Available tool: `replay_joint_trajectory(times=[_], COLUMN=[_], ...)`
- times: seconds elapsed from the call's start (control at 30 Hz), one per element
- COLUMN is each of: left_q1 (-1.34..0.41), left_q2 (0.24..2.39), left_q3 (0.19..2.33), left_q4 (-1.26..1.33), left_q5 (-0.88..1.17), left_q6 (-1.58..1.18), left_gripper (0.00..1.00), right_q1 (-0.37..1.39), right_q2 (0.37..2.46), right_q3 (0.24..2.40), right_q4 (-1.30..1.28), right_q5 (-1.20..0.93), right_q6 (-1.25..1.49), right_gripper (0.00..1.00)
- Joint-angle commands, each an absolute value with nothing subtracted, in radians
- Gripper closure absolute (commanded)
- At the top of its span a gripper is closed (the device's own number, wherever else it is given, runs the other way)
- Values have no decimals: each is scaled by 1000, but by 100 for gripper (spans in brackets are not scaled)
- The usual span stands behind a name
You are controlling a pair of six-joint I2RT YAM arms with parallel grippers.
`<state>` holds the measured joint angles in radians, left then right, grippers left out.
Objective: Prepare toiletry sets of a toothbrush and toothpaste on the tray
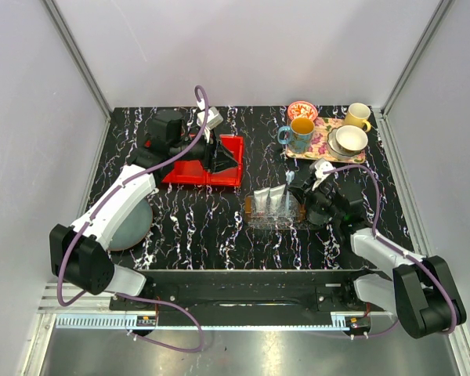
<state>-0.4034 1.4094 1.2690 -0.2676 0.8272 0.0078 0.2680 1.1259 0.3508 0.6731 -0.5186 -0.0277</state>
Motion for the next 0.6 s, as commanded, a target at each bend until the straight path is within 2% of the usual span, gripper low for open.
replay_joint_trajectory(times=[0.0, 0.3, 0.4, 0.57], left_q1=[-397, -399, -399, -397], left_q2=[1393, 1390, 1387, 1385], left_q3=[1312, 1310, 1307, 1304], left_q4=[-250, -253, -255, -258], left_q5=[853, 853, 853, 853], left_q6=[25, 28, 31, 34], left_gripper=[53, 53, 53, 53], right_q1=[264, 262, 262, 261], right_q2=[1132, 1144, 1146, 1141], right_q3=[339, 319, 314, 304], right_q4=[758, 798, 807, 836], right_q5=[-549, -558, -563, -561], right_q6=[-21, -21, -21, -25], right_gripper=[100, 100, 97, 100])
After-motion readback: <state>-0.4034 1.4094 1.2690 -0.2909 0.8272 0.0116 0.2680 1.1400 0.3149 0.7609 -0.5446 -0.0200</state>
